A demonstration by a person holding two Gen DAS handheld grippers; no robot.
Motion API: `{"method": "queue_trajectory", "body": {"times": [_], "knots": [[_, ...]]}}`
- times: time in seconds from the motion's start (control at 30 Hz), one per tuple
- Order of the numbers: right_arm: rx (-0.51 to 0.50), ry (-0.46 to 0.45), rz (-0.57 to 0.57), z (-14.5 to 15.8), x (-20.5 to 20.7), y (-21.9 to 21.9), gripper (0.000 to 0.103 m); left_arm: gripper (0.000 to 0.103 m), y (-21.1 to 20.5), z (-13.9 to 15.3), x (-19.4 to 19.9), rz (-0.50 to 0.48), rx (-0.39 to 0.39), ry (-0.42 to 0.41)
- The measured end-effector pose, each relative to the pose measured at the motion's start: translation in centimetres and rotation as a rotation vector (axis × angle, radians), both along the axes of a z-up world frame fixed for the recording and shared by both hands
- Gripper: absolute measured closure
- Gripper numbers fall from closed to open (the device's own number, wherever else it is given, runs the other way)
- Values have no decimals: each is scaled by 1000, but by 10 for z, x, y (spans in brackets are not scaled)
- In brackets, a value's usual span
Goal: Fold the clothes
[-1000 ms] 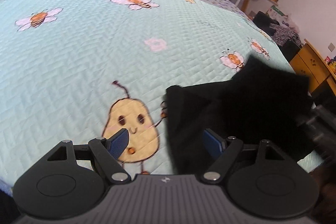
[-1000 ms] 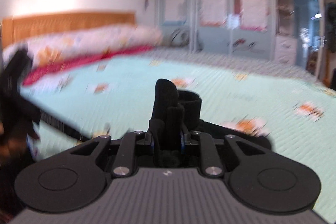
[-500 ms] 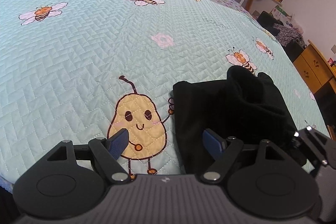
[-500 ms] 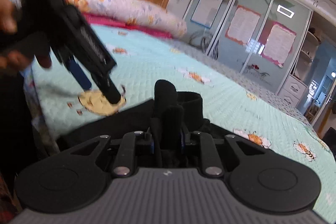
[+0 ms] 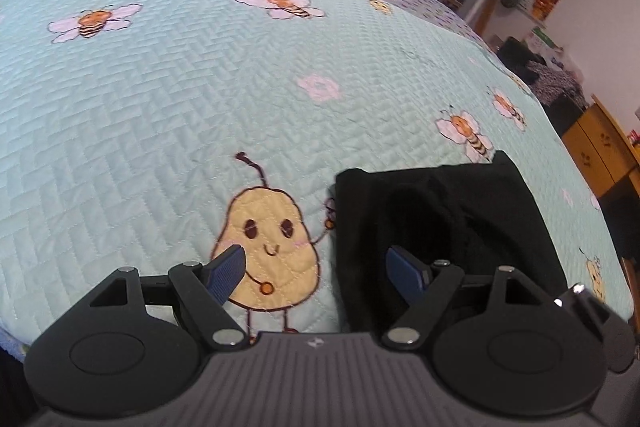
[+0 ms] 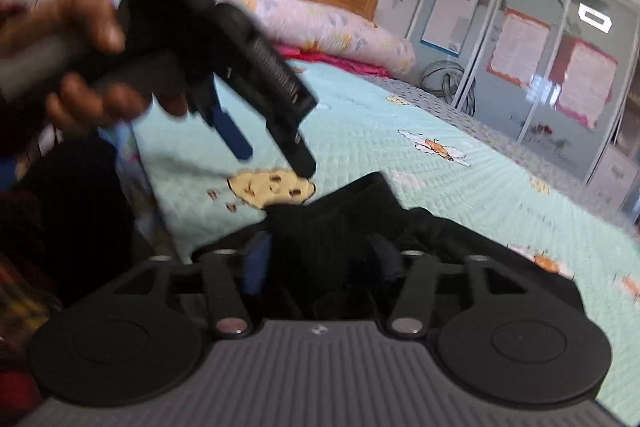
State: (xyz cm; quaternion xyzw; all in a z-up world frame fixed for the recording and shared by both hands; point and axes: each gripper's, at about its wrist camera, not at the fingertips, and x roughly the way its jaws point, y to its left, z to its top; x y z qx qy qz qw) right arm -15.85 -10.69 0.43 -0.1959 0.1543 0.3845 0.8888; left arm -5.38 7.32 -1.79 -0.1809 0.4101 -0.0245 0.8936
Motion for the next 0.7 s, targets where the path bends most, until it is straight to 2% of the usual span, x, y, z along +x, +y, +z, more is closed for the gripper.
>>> {"method": "queue_trajectory", "body": {"times": [0.13,0.27,0.4,0.47,0.53,0.67,0.7], "knots": [[50,21,-61,8,-4,-19,38,23,-5,-4,-1,-31,1,4],[-35,-18,-55,0,-10,-11,40,23,-10,-8,-1,-62,2,8],[-127,-96,-23,-5,-15,1,50,23,-11,-14,-1,-66,-1,25],[-162,-131,-9,-6,-17,6,58,23,-9,-16,-2,-59,-2,34],[-177,-119,2,-5,-15,10,67,23,-9,-17,-2,-59,1,35],[-203,-128,14,-7,-13,17,70,23,-12,-19,-3,-75,14,39],[-206,-132,13,-8,-13,19,75,23,-13,-20,-3,-81,19,41]]}}
